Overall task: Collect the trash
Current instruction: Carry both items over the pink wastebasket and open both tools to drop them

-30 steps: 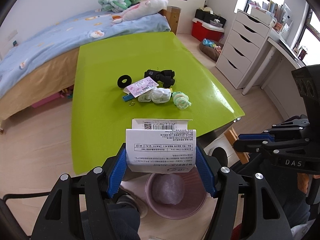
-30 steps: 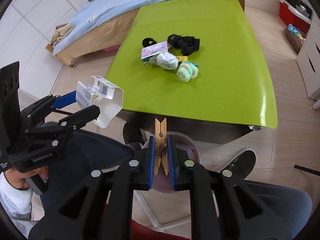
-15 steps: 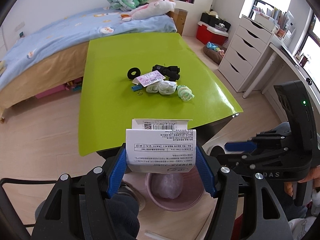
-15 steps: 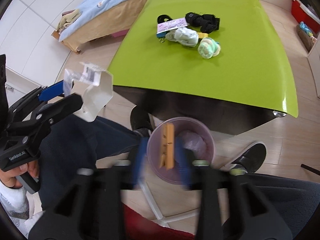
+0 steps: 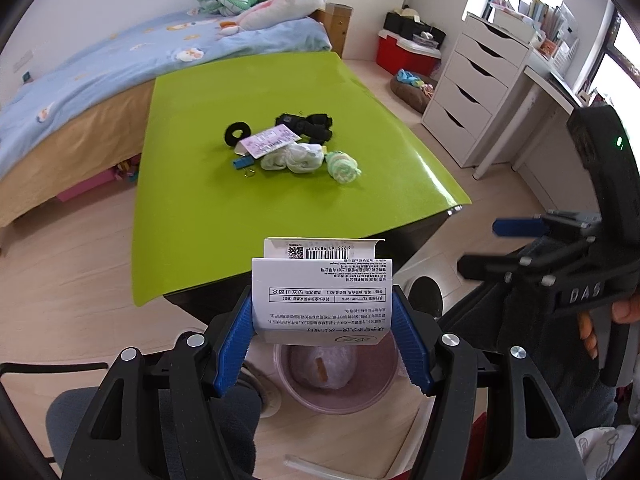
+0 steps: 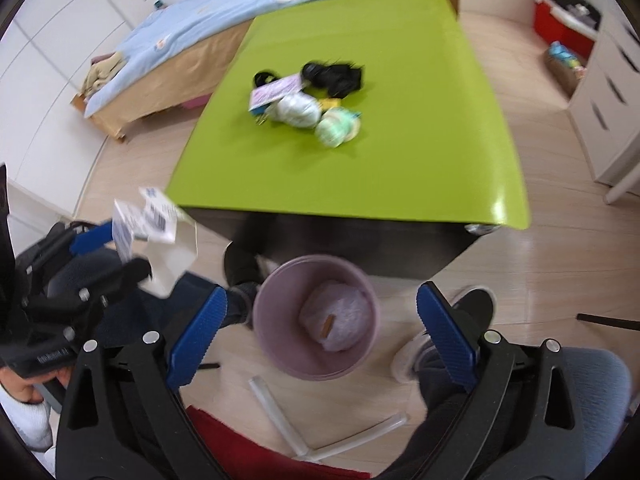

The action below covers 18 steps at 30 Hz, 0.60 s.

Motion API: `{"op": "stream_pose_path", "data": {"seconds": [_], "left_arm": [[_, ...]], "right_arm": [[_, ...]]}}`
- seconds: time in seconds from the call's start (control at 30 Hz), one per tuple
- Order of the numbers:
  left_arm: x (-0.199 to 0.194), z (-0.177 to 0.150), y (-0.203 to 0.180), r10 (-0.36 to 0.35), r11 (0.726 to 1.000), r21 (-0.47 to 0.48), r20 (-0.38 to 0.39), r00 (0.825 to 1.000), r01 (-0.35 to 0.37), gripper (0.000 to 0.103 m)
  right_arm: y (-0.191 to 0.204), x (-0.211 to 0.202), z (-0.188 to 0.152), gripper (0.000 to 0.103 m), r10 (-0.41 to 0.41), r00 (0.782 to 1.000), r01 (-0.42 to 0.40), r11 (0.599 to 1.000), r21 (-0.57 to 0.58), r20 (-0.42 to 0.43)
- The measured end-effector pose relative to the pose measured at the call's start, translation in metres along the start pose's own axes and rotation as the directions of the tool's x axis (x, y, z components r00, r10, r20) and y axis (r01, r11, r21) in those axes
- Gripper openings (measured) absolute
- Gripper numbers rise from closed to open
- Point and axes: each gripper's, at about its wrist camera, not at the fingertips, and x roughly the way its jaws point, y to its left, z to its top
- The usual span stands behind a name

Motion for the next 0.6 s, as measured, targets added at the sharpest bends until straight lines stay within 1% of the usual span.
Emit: {"op": "stream_pose_path", "data": {"seconds": [0.07,0.37,0.4,0.43,0.47,0.5,0.57,0.6], "left_arm": [[0.005,-0.002,-0.006,-0.007,1.000,0.014,-0.013,1.000,0.008,0.063],[0.018,-0.005,-0.032,-0.056,0.996,0.064,-0.059,0.997,0.059,0.064],[0.019,-0.005,-0.033,-0.059,0.996,0.066,-0.061,0.996,0.063,0.065],[0.020,-0.005,-0.034,-0.059,0.996,0.065,-0.062,0.996,0.063,0.071],[0.020,-0.005,-0.034,-0.058,0.996,0.064,-0.058,0.997,0.062,0.086],[0.019,-0.005,-0.034,-0.057,0.996,0.061,-0.043,0.997,0.059,0.089],[0.021,-0.005,-0.034,-0.052,0.997,0.060,-0.049,0.997,0.054,0.089],[0.022,-0.006,-0.033,-0.046,0.997,0.055,-0.051,0.998,0.049,0.091]], "right_arm": [[-0.005,-0.008,0.001,0.095,-0.013,1.000,0.013,1.000,0.012,0.028],[-0.024,-0.027,0.000,0.095,-0.036,0.996,0.031,0.997,0.064,0.076],[-0.025,-0.028,0.000,0.095,-0.037,0.996,0.032,0.997,0.068,0.080],[-0.026,-0.029,0.000,0.095,-0.039,0.996,0.033,0.997,0.070,0.082],[-0.027,-0.030,-0.001,0.095,-0.040,0.996,0.034,0.997,0.072,0.085],[-0.028,-0.030,0.000,0.095,-0.040,0.995,0.033,0.997,0.075,0.087],[-0.028,-0.030,0.000,0.096,-0.035,0.995,0.029,0.997,0.074,0.089],[-0.028,-0.030,0.000,0.096,-0.035,0.995,0.028,0.997,0.073,0.089]]}}
